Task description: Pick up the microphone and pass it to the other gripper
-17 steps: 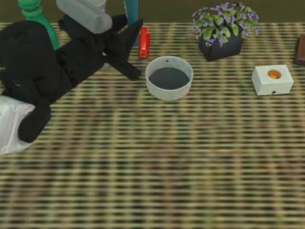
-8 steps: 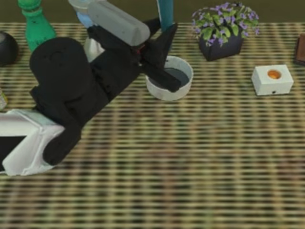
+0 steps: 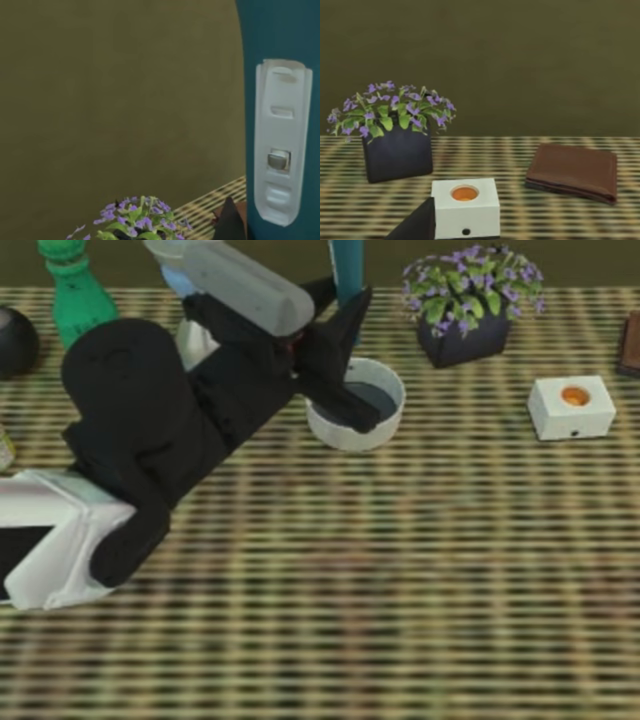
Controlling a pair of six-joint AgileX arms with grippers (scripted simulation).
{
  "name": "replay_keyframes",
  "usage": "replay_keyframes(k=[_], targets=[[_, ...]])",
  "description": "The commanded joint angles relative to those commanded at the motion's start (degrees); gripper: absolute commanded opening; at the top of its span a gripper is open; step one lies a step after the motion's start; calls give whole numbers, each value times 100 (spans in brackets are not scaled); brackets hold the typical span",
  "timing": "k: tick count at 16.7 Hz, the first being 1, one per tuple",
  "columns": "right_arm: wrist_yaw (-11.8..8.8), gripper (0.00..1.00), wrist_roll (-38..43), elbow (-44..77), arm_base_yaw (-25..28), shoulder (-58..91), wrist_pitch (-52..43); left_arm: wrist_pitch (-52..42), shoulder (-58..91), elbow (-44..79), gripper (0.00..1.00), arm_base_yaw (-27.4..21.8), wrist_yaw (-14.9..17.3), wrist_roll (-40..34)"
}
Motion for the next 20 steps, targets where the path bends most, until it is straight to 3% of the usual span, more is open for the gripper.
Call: replay_keyframes(k=[2, 5, 15, 20], targets=[[-116, 100, -13, 159, 88, 186, 96, 0, 0, 0, 0, 0, 0, 0], [-500, 100, -59, 708, 376, 923, 426, 0, 0, 0, 0, 0, 0, 0], [-2409, 100, -275, 3325, 1803, 5559, 1946, 0, 0, 0, 0, 0, 0, 0], [-3075, 100, -359, 4287, 2301, 7044, 2527, 0, 0, 0, 0, 0, 0, 0]])
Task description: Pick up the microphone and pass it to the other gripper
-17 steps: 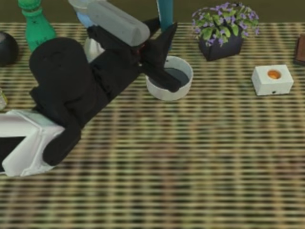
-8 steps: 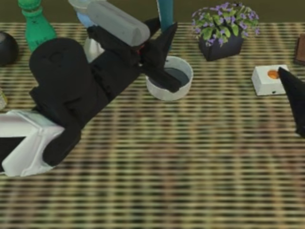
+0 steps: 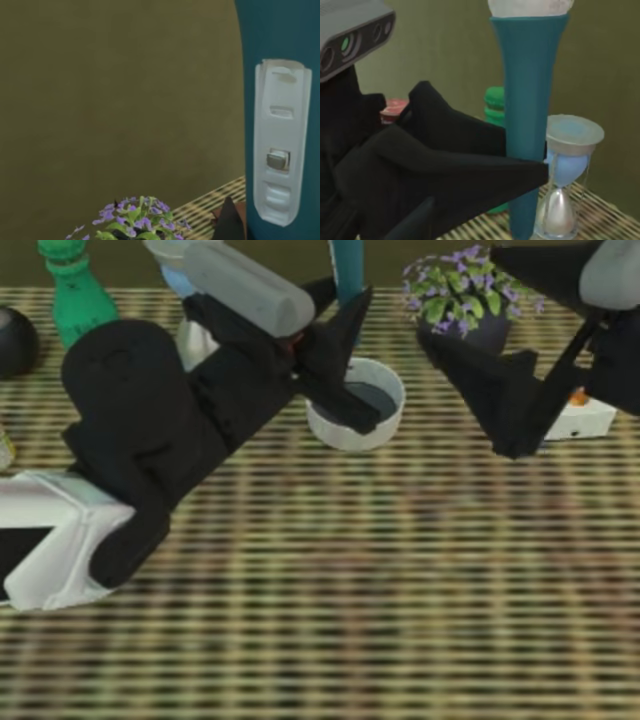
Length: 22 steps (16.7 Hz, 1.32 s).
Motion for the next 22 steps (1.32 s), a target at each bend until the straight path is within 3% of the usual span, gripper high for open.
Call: replay_keyframes(k=[3, 9, 17, 22], targets=[[-136, 100, -24, 206, 103, 269, 129, 0, 0, 0, 0, 0, 0, 0], [-87, 100, -20, 274, 133, 343, 139, 0, 0, 0, 0, 0, 0, 0], [682, 100, 5, 1771, 890, 2159, 435, 0, 0, 0, 0, 0, 0, 0], [761, 100, 9, 1909, 969, 2300, 459, 0, 0, 0, 0, 0, 0, 0]])
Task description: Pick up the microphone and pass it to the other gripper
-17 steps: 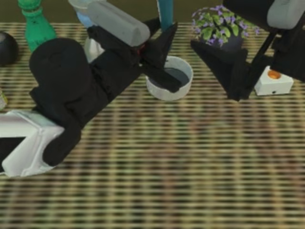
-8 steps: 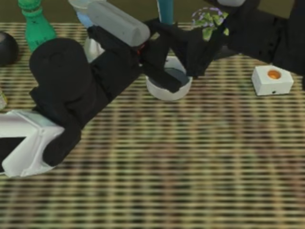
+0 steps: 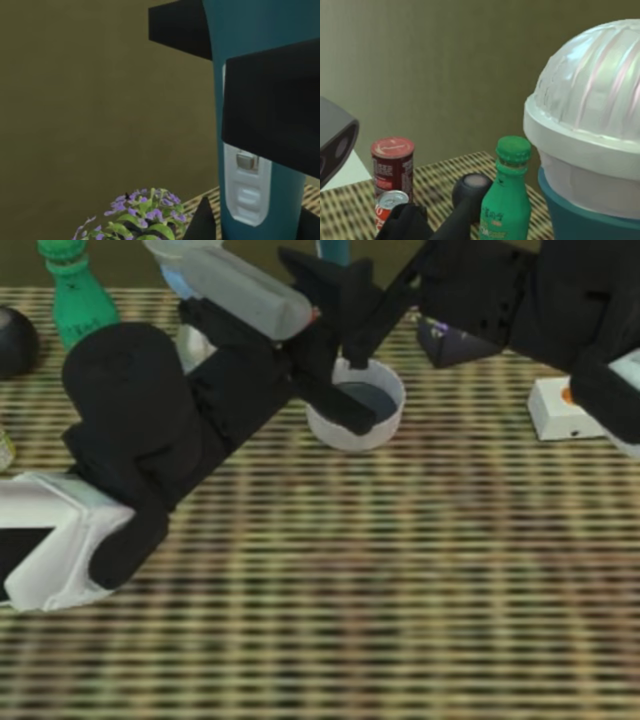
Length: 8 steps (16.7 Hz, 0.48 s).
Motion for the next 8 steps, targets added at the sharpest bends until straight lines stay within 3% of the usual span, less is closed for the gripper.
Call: replay_keyframes(k=[8], targets=[[0, 40, 0, 0, 0, 0, 0, 0, 0, 0, 0, 0, 0, 0]])
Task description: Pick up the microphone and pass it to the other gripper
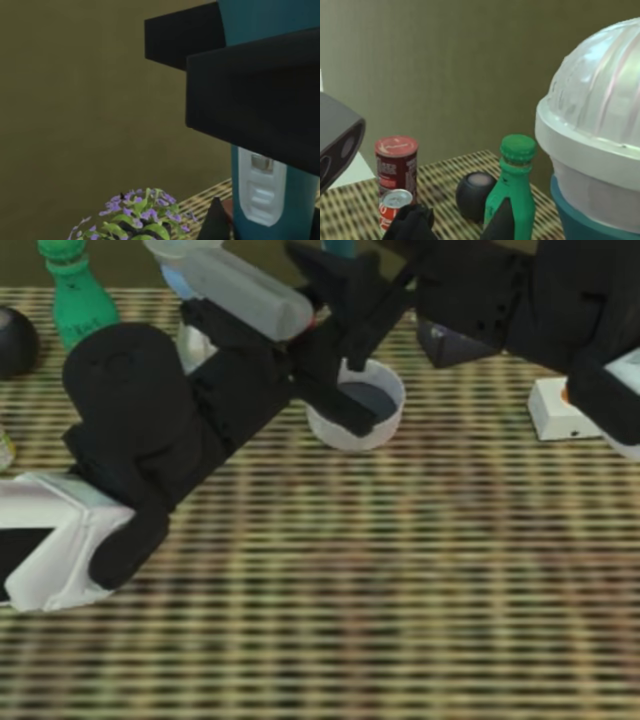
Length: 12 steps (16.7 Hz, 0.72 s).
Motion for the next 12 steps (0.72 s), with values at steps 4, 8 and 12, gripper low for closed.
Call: replay_keyframes(k=[4, 8, 12], targets=[[0, 10, 0, 0, 0, 0, 0, 0, 0, 0, 0, 0, 0, 0], [0, 0, 0, 0, 0, 0, 0, 0, 0, 0, 0, 0, 0, 0], [0, 0, 0, 0, 0, 0, 0, 0, 0, 0, 0, 0, 0, 0]])
